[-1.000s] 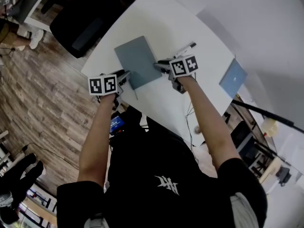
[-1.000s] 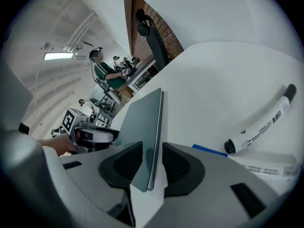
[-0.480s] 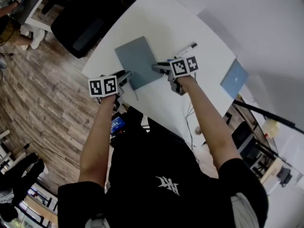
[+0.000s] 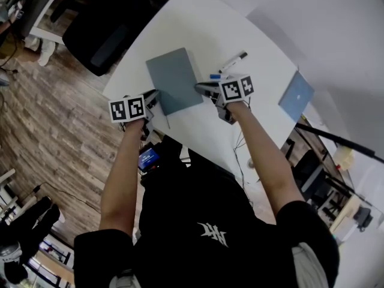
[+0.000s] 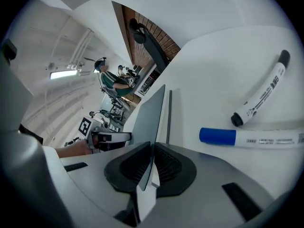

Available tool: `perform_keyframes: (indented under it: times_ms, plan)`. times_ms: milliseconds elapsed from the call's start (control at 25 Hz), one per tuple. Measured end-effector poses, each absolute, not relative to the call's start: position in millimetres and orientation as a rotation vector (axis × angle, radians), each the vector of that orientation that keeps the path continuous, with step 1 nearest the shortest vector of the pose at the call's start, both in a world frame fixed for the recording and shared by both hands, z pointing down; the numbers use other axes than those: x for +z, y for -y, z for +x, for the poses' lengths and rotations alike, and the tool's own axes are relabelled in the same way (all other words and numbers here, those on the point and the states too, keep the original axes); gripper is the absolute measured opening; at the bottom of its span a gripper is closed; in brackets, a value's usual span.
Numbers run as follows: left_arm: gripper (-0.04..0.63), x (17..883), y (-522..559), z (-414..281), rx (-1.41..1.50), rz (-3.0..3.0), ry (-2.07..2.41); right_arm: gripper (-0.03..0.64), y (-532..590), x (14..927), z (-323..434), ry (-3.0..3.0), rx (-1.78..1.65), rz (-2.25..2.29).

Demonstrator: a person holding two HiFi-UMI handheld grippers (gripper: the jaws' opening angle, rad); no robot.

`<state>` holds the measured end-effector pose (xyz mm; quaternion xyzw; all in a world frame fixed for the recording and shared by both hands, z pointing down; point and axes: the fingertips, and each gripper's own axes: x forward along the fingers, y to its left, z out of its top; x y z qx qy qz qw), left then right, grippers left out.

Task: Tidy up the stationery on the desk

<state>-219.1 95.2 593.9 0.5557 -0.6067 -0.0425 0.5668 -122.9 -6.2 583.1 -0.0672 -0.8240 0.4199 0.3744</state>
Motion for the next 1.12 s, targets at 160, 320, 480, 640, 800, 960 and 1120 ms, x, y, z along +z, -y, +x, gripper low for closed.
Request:
perform_keyframes:
  times_ms: [160,320,480,640,800,960,1120]
  plan:
    - [0.054,594,-93,-215,-0.107,1.309,1.410,0.051,3,582,-114,2.093,1.106,-0.177]
    - [0.054,594,-92,-205,-0.084,1.326,1.376,0.051,0,582,-102,2.093,1.116,-0.161]
    - [0.054,595,-96,-195,-0.052,1.337,1.353,0.052,-9,582,-88,2.088,1.119,-0.154]
    - [0.054,596,-99,-182,-0.010,1.355,1.324,0.051,-20,585,-70,2.075,1.155,-0.141]
    - [0.054,598,-105,-167,0.031,1.365,1.291,0.052,-32,590,-51,2.054,1.173,-0.130]
    - [0.054,598,-112,-152,0.051,1.373,1.269,0.052,-44,591,-34,2.042,1.186,-0.125]
    - [0.054,599,-124,-133,0.076,1.377,1.236,0.052,-59,594,-13,2.013,1.197,-0.134]
